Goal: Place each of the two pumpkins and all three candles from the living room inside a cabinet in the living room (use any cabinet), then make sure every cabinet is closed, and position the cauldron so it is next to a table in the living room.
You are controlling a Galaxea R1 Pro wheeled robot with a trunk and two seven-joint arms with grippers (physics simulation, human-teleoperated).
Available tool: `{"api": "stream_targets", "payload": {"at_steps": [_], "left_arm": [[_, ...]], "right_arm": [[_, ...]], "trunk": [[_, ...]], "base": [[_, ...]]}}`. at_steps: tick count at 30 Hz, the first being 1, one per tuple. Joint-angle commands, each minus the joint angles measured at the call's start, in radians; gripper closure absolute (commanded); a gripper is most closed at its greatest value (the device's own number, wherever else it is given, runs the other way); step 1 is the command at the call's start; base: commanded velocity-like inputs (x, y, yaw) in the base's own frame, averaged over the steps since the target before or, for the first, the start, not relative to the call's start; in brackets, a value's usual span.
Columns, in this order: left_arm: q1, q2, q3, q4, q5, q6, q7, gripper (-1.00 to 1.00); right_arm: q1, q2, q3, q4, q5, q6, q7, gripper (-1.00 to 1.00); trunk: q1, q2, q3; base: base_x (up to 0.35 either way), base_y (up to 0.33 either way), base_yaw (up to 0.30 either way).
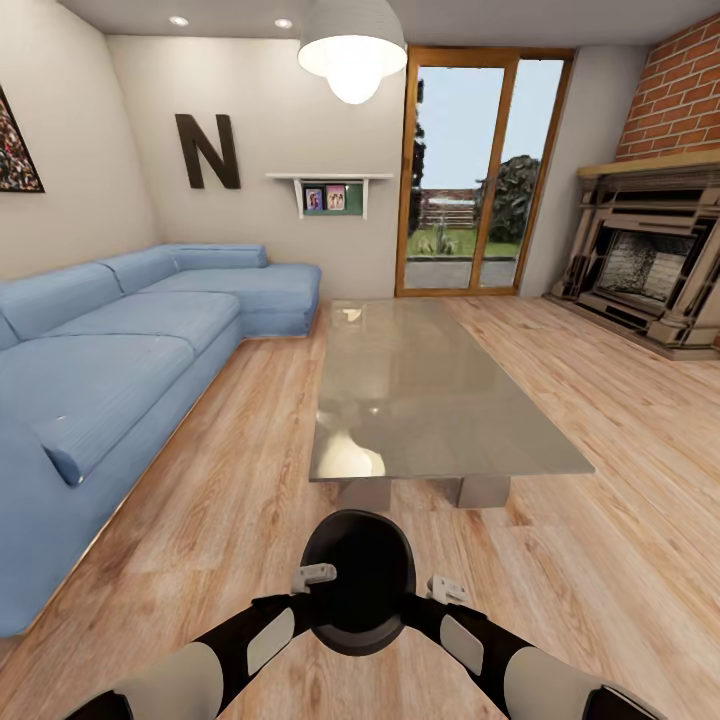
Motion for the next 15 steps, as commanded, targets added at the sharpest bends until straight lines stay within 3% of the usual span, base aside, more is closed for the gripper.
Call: {"api": "stream_targets", "payload": {"at_steps": [1,10,15], "left_arm": [[-0.001,0.004,0.008,0.000,-0.012,0.003,0.014,1.00],[-0.001,0.004,0.008,0.001,-0.012,0.003,0.014,1.00],[-0.001,0.004,0.008,0.000,-0.012,0.003,0.015,1.00]], "right_arm": [[-0.001,0.000,0.009,-0.003,-0.007,0.003,-0.002,1.00],[-0.001,0.000,0.009,-0.003,-0.008,0.003,-0.002,1.00],[-0.001,-0.002,0.009,-0.003,-0.008,0.003,-0.002,1.00]], "trunk": [[0.000,-0.001,-0.001],[0.000,-0.001,-0.001],[0.000,-0.001,-0.001]], "base": [[0.006,0.000,0.000],[0.205,0.000,0.000],[0.072,0.000,0.000]]}}
